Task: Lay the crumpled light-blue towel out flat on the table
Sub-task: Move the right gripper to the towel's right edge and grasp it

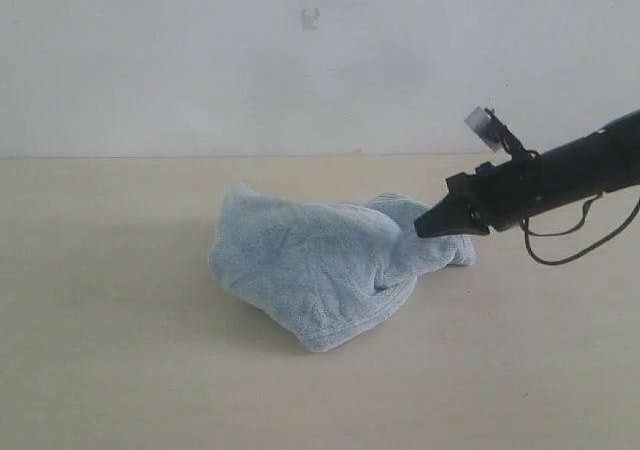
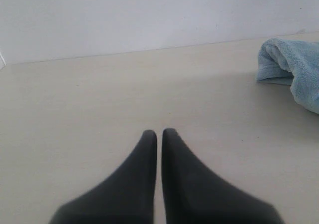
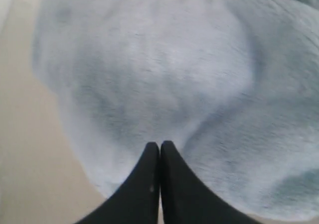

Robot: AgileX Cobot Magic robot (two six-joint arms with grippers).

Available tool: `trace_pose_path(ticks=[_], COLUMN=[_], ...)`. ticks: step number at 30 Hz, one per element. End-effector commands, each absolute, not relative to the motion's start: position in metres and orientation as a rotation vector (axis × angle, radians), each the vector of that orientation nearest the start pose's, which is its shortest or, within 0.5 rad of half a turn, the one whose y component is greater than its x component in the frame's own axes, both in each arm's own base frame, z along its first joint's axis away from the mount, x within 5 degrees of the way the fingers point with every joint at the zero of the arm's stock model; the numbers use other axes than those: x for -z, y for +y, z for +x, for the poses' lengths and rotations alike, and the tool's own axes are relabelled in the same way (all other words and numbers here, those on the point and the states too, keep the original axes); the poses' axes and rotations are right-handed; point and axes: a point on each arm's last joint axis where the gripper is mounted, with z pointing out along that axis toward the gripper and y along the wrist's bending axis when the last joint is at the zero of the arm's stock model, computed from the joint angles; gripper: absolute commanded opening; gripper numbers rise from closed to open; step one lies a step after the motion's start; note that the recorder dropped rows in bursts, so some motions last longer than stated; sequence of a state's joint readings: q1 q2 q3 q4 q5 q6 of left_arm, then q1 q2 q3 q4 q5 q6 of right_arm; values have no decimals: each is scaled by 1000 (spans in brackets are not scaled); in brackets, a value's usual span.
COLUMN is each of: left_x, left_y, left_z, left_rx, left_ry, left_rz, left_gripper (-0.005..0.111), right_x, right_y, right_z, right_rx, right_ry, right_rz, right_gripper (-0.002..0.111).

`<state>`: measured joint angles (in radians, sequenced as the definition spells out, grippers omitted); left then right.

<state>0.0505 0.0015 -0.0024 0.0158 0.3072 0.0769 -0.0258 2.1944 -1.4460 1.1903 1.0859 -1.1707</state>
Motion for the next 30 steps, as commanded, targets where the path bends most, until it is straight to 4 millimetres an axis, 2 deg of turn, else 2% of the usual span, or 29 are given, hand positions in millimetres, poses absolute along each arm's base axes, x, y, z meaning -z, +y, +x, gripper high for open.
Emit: trace_pose_path(ticks=[1,4,7,10,13,16,18,20,23,30], left_x=[-187,-187,-187,-187,-187,-187,-187,-187,-187,-187], left_y=[3,3,3,3,3,3,3,3,3,3], left_z=[54,54,54,54,54,54,54,54,54,54], left_rx=[-97,-97,-97,-97,-97,-97,-97,-97,-97,-97], left_ry=[1777,1777,1777,1777,1777,1777,1777,1777,1777,1777], left_rz=[31,31,31,31,31,31,31,31,31,31], left_gripper=[4,4,4,4,4,4,4,4,4,4], right_x=[-212,-246,-259,-244,-209,-172,-154,-141,-130,-130], right_y=[88,99,93,76,60,57,59,62,61,55], right_z=[409,398,395,403,408,414,421,424,431,441], right_rx=[-1229,-1142,-954,-708,-498,-518,-546,-542,-481,-384], right_ry=[2228,2169,2224,2403,2565,2652,2655,2653,2629,2554], right_rz=[-697,-763,-755,-620,-537,-427,-346,-347,-317,-230], right_gripper=[0,0,0,0,4,24,39,52,61,61])
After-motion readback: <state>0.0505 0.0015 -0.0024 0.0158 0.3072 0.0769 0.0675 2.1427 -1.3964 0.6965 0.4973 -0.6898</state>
